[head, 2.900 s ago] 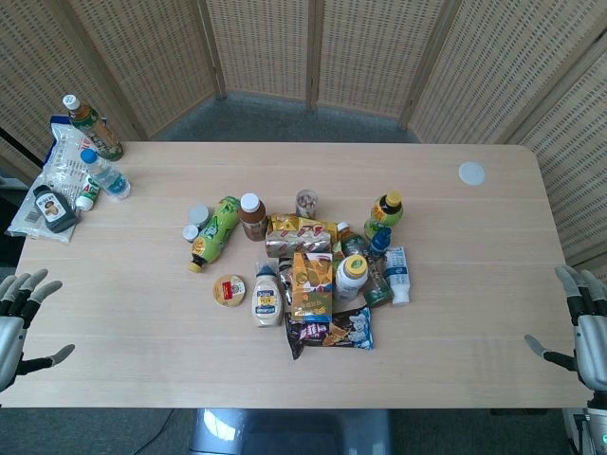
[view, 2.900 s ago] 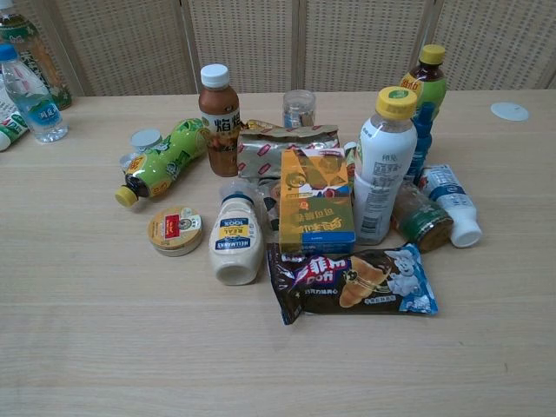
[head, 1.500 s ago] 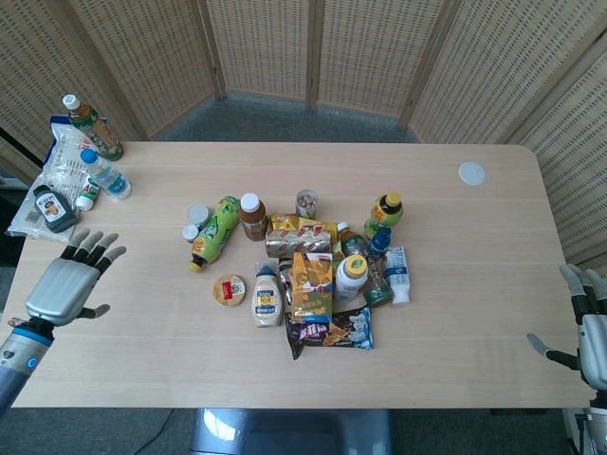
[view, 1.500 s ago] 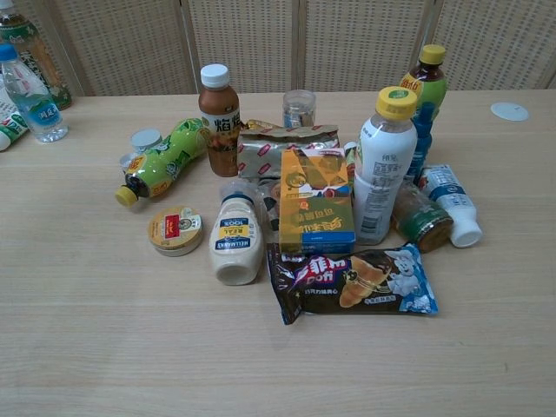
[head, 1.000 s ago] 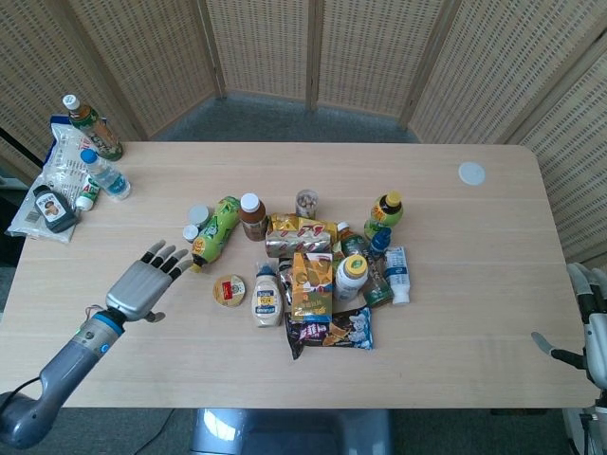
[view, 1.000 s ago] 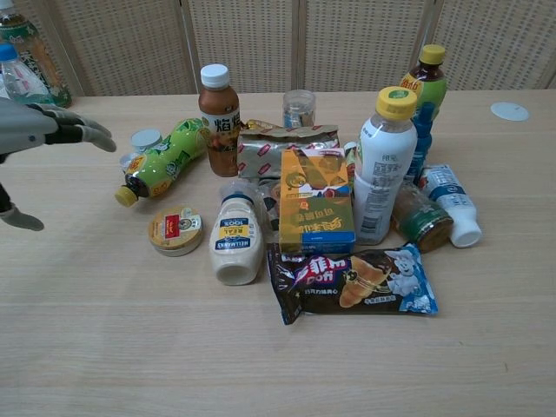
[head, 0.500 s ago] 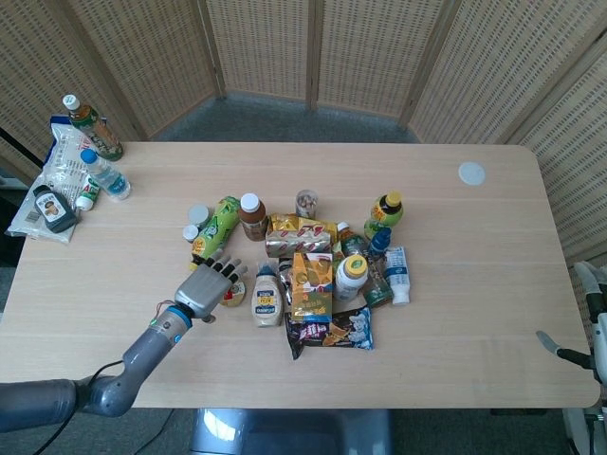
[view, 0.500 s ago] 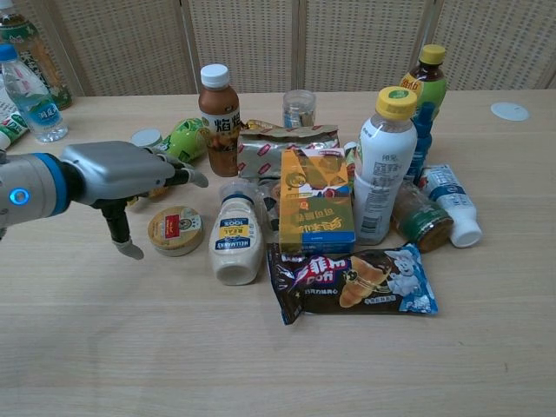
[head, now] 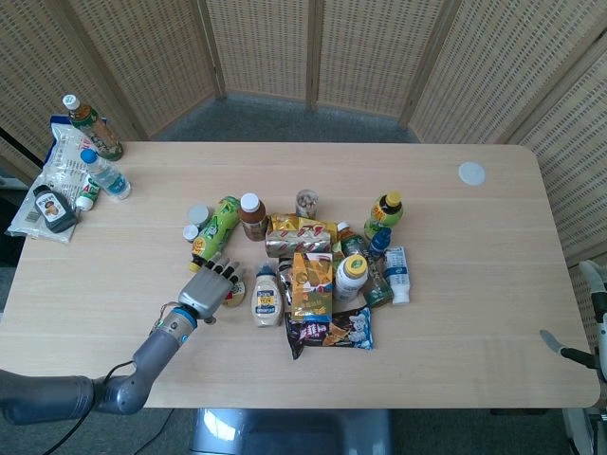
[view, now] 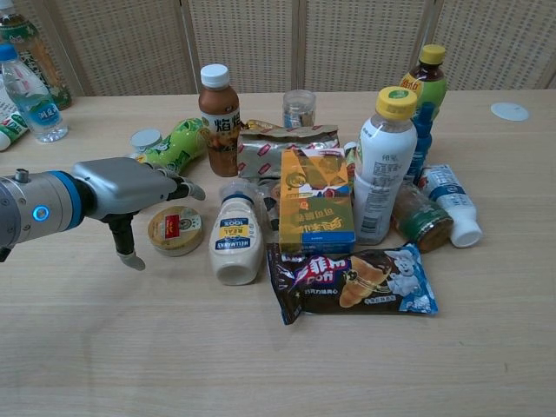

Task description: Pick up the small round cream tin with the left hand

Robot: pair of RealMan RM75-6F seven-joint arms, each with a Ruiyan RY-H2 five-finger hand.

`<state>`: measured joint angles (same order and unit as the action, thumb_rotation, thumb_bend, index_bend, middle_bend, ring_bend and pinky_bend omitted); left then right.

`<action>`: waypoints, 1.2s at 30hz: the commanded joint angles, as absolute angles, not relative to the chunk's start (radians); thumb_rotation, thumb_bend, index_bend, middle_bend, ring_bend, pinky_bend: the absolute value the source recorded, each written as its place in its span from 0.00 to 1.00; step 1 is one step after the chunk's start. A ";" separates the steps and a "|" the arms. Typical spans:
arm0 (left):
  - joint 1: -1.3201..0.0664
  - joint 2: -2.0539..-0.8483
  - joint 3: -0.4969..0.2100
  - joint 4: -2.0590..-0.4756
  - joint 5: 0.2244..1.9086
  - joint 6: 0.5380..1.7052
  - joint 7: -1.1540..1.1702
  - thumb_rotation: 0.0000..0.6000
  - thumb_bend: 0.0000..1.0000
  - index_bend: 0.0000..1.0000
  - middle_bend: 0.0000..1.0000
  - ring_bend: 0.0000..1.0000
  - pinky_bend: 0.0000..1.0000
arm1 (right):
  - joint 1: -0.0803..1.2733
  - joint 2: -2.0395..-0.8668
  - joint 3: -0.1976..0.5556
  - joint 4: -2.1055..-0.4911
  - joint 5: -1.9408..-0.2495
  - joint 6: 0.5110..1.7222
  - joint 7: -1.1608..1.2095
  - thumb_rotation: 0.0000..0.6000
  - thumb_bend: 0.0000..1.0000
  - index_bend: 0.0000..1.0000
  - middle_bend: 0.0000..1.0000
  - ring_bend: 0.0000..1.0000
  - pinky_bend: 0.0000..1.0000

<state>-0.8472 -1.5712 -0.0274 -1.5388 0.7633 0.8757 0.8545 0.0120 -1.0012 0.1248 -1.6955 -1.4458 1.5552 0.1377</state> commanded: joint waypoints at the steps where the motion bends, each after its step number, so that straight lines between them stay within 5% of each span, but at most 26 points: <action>1: -0.855 -1.580 -0.023 -1.526 0.756 0.876 0.847 1.00 0.00 0.08 0.00 0.00 0.00 | 0.012 -1.002 0.124 -1.696 -1.447 1.555 0.134 1.00 0.00 0.00 0.00 0.00 0.00; 36: -0.915 -1.666 0.003 -1.439 0.700 0.898 0.823 1.00 0.01 0.10 0.00 0.02 0.05 | 0.013 -1.002 0.128 -1.685 -1.436 1.549 0.144 1.00 0.00 0.00 0.00 0.00 0.00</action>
